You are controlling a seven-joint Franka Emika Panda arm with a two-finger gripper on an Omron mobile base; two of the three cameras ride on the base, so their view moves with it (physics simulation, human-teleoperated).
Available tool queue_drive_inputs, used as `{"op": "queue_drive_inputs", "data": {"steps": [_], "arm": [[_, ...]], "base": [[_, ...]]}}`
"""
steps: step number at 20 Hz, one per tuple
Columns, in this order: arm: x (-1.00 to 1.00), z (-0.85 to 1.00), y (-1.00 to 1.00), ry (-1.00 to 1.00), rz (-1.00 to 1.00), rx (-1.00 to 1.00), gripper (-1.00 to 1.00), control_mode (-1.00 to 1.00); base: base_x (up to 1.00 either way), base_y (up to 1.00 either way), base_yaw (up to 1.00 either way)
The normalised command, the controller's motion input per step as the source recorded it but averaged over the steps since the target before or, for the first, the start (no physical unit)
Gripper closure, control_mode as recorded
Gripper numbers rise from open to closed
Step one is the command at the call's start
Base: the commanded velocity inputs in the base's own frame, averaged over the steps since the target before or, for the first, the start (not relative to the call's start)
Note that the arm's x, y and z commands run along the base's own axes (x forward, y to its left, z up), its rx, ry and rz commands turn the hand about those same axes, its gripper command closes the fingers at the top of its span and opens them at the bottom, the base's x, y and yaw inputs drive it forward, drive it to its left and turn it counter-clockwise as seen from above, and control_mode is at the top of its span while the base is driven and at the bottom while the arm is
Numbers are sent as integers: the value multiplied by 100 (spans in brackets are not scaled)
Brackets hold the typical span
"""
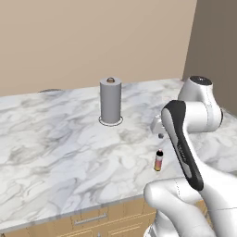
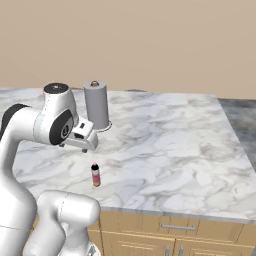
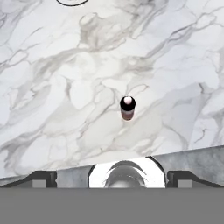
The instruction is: Place the large bottle from the dining counter next to the other large bottle outside the sink, and place the small bottle from the dining counter next to the other small bottle inside the sink.
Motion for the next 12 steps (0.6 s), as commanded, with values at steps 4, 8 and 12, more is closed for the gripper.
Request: {"op": "queue_drive_inputs", "data": {"steps": [4,8,12], "arm": [[40,-1,0,14,0,-11,-100,-100],[31,0,0,28,0,-14,-100,-100],[8,0,-4,12,0,-4,-100,-100]], "base": [[0,0,0],[0,0,0],[0,0,0]]}}
